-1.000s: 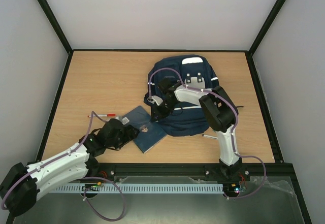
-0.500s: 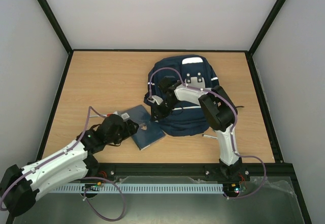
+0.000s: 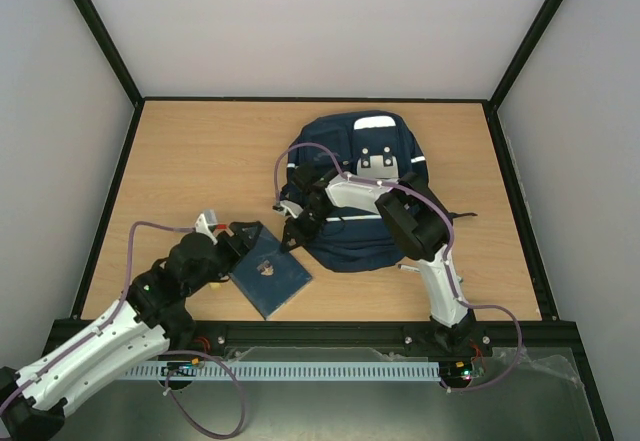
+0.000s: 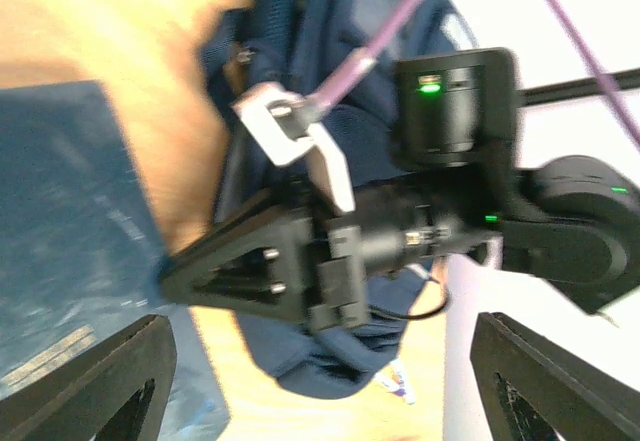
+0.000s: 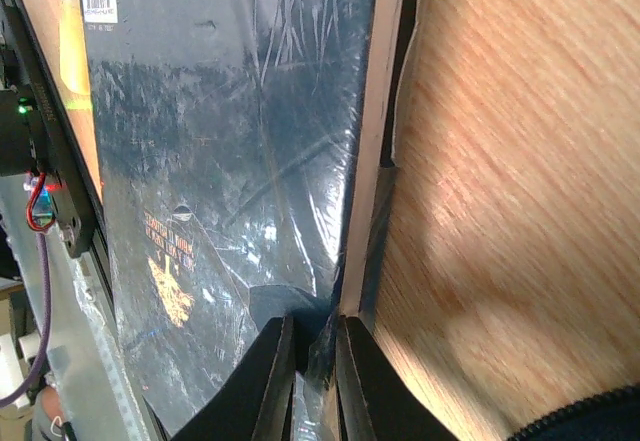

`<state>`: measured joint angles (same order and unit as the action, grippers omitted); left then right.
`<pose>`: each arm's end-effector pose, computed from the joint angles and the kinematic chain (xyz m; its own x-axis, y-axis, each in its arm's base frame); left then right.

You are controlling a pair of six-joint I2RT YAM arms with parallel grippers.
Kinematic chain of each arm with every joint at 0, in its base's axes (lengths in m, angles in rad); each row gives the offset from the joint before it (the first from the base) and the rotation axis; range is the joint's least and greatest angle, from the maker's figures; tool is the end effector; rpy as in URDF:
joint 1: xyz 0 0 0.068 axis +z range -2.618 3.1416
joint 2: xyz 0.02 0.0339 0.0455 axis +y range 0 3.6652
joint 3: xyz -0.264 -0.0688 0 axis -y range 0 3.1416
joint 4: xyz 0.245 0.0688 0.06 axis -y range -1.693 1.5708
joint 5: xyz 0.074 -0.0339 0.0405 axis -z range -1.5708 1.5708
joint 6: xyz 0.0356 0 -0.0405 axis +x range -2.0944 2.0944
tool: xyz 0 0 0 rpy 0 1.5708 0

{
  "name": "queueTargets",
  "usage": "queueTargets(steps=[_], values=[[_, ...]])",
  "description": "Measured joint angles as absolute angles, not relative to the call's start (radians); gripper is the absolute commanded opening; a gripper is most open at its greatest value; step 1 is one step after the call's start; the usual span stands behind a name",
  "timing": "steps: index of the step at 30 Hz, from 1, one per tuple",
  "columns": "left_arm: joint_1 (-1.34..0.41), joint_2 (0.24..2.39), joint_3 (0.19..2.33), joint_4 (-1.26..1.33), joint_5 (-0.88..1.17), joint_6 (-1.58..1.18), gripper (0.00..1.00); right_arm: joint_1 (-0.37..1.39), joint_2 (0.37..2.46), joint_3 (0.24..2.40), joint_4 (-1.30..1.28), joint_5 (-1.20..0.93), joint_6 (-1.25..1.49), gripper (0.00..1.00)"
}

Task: Pack the student bag
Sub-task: Pick up the book from the center of the board.

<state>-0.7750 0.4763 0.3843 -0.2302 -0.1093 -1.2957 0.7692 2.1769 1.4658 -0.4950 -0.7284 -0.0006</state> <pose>0.1017 -0.0942 0.2371 -0.6597 -0.6929 -0.2909 -0.0489 0.4258 -0.9035 0.2932 0.3168 0.1221 -0.6708 -0.6500 -0.3570 -0.6900 0.3706 0.6217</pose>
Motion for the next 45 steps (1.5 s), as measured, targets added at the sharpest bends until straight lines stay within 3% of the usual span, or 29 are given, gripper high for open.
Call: queueTargets(steps=[16, 30, 45], values=[[-0.775, 0.624, 0.340, -0.525, -0.097, -1.363, 0.93, 0.768, 2.140, 1.420, -0.464, -0.728, -0.023, 0.03], [-0.775, 0.788, 0.274, -0.337, -0.045, -1.377, 0.93, 0.757, 2.086, 1.421, -0.594, -0.682, -0.067, 0.04], [-0.770, 0.904, 0.259, -0.114, -0.055, -1.356, 0.93, 0.752, 2.027, 1.615, -0.818, -0.621, -0.070, 0.05]])
